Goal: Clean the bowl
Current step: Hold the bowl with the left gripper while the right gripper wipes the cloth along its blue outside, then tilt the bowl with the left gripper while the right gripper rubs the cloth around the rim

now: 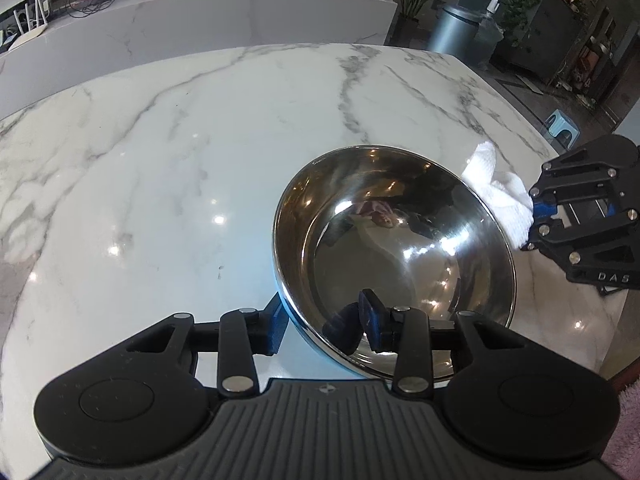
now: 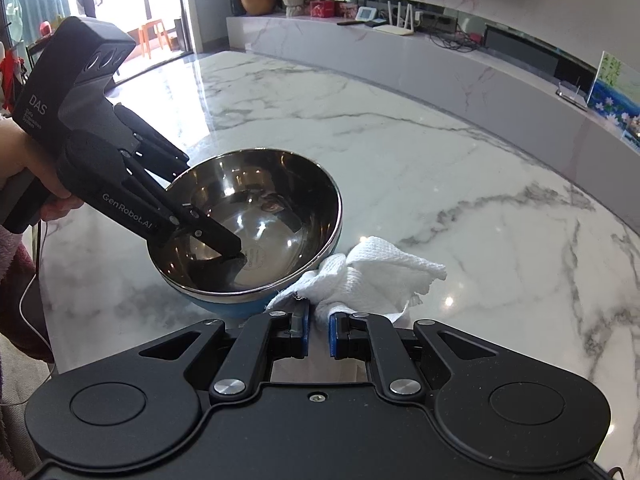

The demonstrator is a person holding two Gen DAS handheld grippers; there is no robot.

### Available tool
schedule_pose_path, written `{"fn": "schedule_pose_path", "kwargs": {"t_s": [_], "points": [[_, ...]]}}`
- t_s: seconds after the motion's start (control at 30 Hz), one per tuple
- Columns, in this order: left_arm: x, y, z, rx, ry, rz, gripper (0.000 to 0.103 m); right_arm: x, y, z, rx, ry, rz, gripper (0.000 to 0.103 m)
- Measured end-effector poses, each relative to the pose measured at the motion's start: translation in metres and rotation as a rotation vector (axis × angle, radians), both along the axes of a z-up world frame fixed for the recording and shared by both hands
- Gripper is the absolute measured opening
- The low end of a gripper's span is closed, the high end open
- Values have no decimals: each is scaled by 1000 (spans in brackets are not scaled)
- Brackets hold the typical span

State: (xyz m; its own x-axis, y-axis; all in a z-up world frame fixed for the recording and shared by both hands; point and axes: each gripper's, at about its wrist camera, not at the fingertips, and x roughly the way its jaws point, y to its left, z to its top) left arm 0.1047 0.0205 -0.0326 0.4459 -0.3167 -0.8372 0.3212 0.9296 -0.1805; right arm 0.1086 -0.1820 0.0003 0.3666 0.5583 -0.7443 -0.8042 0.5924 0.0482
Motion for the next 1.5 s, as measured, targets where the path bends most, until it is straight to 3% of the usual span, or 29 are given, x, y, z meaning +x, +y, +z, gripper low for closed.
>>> {"fn": "schedule_pose_path", "kwargs": {"t_s": [0.27, 0.47, 0.83, 1.07, 1.17, 1.5], "points": [[3, -4, 4, 58, -25, -120, 35, 3, -10, 14, 54, -39, -18, 9], [4, -5, 5, 66, -32, -131, 34, 3, -10, 8, 39, -24, -9, 9], [5, -5, 4, 60, -51, -81, 35, -5, 8, -10, -40, 35, 48, 9], [-2, 2, -1, -10, 3, 62, 44, -2, 8, -11, -48, 47, 36, 9], [-9, 0, -1, -23, 11, 56, 51, -2, 9, -12, -53, 45, 37, 9], [-11, 7, -5, -84, 0, 47, 50, -3, 13, -14, -67, 41, 37, 9]]}}
